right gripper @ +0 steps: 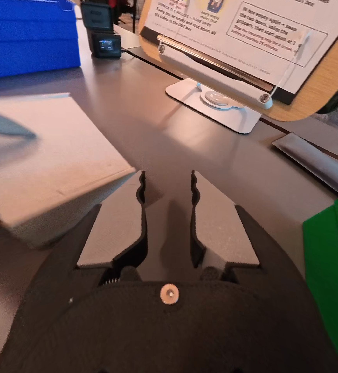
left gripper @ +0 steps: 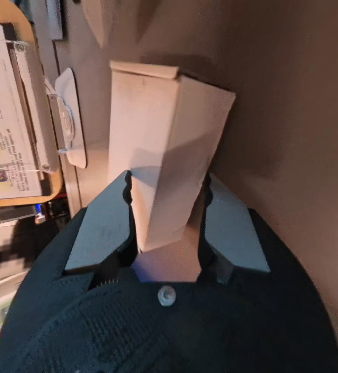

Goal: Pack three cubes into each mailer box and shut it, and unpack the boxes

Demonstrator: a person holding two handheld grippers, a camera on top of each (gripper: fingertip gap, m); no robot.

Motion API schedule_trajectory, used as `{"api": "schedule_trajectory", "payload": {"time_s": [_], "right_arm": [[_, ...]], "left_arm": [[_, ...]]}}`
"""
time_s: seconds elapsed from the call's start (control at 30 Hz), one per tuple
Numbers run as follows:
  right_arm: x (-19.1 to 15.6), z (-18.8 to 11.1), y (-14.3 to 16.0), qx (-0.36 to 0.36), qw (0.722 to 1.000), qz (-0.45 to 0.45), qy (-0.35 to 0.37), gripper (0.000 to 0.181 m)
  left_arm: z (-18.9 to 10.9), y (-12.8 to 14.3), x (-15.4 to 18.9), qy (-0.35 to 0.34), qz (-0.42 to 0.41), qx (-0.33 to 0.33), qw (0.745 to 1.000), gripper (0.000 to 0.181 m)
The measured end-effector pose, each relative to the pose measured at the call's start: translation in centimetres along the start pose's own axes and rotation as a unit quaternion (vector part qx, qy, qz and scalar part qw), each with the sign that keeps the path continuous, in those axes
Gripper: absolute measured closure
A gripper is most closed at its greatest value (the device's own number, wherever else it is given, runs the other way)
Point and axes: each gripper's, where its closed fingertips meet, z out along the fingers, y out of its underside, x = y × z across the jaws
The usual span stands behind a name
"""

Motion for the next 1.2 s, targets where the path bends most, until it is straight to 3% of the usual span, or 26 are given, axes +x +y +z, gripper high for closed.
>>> {"api": "schedule_trajectory", "payload": {"time_s": [0.07,0.13,0.2,0.4,0.5,0.57,0.63,0.77,0.93,1.03,1.2], "right_arm": [[0.7,-0.2,0.1,0.002,1.0,0.011,0.008,0.138],[1.3,-0.4,0.1,0.005,1.0,0.025,0.009,0.138],[1.5,-0.5,0.1,0.009,0.999,0.038,0.006,0.138],[1.4,-0.3,0.2,0.005,0.999,0.042,-0.002,0.137],[1.1,-0.1,0.2,0.002,0.999,0.037,-0.003,0.135],[0.9,0.0,0.3,-0.001,0.999,0.034,-0.006,0.135],[0.6,0.0,0.4,-0.004,1.0,0.027,-0.01,0.135],[-0.2,-0.3,0.4,-0.004,0.999,0.02,-0.039,0.144],[-0.9,-1.8,0.4,-0.029,0.995,0.001,-0.09,0.163],[-2.0,-3.3,1.6,-0.104,0.984,-0.021,-0.14,0.171],[-2.1,-5.5,5.1,-0.238,0.959,-0.051,-0.147,0.181]], "left_arm": [[0.6,-1.9,0.4,-0.027,-0.046,0.028,0.998,0.115],[0.0,-3.6,1.1,0.007,-0.101,0.075,0.992,0.112],[-1.3,-4.3,1.3,0.045,-0.148,0.119,0.981,0.125],[-3.3,0.4,-2.2,0.032,-0.279,0.136,0.95,0.117],[-3.7,3.0,-4.7,0.028,-0.384,0.156,0.91,0.118],[-4.6,3.0,-4.9,0.069,-0.428,0.202,0.878,0.118],[-5.2,2.6,-2.9,0.155,-0.424,0.219,0.865,0.115],[-3.2,5.2,0.1,0.177,-0.38,0.136,0.898,0.116],[-1.3,7.8,1.5,0.157,-0.329,0.057,0.929,0.158],[-0.3,8.4,1.0,0.131,-0.329,0.045,0.934,0.181],[1.2,7.6,0.7,0.11,-0.327,0.044,0.937,0.181]]}}
